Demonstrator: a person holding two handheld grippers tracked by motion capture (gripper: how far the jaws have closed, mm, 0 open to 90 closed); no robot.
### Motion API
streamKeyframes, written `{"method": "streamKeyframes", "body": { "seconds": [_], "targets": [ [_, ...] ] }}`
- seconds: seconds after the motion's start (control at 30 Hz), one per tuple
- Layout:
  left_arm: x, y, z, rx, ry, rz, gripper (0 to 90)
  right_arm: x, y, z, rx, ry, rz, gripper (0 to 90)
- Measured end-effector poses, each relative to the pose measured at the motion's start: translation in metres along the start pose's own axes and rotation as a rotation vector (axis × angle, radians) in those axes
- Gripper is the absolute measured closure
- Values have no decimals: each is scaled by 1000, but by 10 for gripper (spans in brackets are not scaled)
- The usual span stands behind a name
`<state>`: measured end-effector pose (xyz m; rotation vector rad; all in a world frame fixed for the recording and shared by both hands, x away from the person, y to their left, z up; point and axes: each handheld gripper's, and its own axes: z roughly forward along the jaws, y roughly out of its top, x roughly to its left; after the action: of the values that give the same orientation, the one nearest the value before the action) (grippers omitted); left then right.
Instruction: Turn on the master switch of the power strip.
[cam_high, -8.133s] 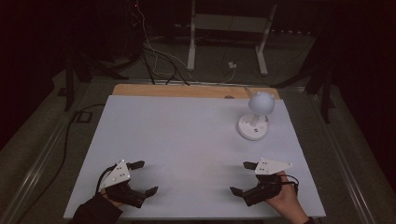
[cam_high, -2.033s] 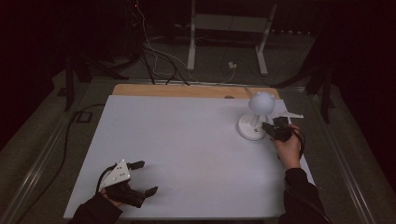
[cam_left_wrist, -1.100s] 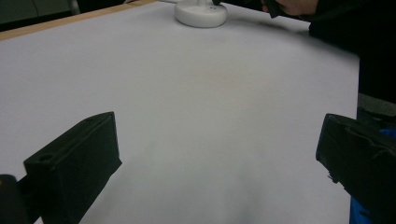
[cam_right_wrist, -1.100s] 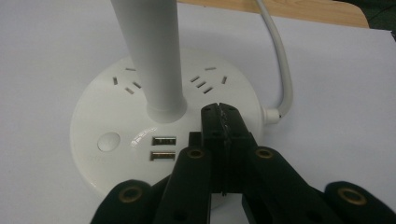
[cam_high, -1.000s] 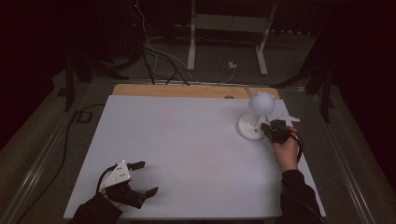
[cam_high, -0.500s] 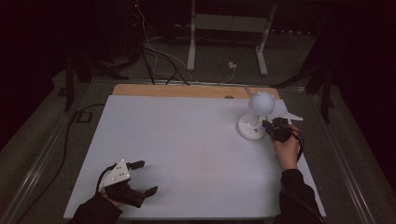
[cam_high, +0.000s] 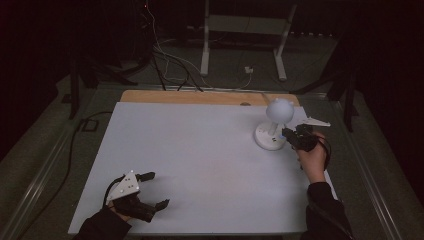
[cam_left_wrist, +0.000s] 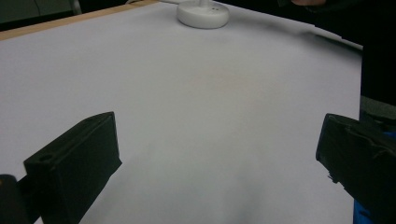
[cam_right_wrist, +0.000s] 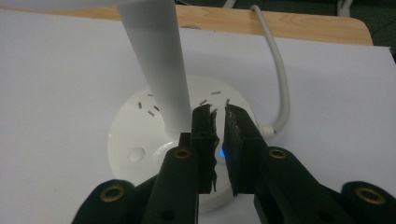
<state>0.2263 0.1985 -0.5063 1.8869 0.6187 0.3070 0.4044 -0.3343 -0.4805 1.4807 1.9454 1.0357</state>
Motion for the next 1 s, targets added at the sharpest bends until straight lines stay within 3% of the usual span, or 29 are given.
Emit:
{"method": "streamKeyframes", "body": {
  "seconds": [0.1,0.17,0.2,0.27,0.33,0.37,0.4,0.43,0.5,0.53,0.57,0.6,0.67,0.7,0.83,1.0],
  "targets": [
    [0,0,0,-4,0,0,1,0,-1,-5,-6,2,11,668],
    [0,0,0,-4,0,-3,1,0,-2,-6,-17,7,10,621],
    [0,0,0,-3,-1,-2,1,-1,-2,-8,-26,29,14,526],
    [0,0,0,-3,-3,-4,1,-1,-1,-9,10,15,10,431],
    [1,0,0,-2,-2,-6,1,-1,-1,-10,24,13,15,396],
    [0,0,1,-2,-2,-6,1,-1,-3,-11,26,23,26,316],
    [0,0,0,-2,-2,-5,1,-1,-3,-11,26,23,26,316],
    [0,0,0,-2,-2,-5,1,-2,-4,-12,24,43,39,231],
    [0,0,1,-2,-2,-4,1,-2,-4,-13,19,63,48,180],
    [0,0,1,-2,-2,-5,1,-2,-7,-17,14,118,27,106],
    [0,0,1,-3,-2,-6,1,-2,-7,-17,14,118,27,106],
    [0,0,1,-3,-3,-6,1,-2,-8,-20,3,152,17,77],
    [0,0,1,-2,-3,-7,1,0,-8,-21,15,177,-4,31],
    [0,0,1,-3,-3,-7,1,0,-8,-21,15,177,-4,31],
    [0,0,0,-2,-1,-7,1,2,-4,-27,13,257,12,0],
    [0,0,1,-3,-2,-8,1,7,-3,-29,20,255,-12,0]
  ]
}}
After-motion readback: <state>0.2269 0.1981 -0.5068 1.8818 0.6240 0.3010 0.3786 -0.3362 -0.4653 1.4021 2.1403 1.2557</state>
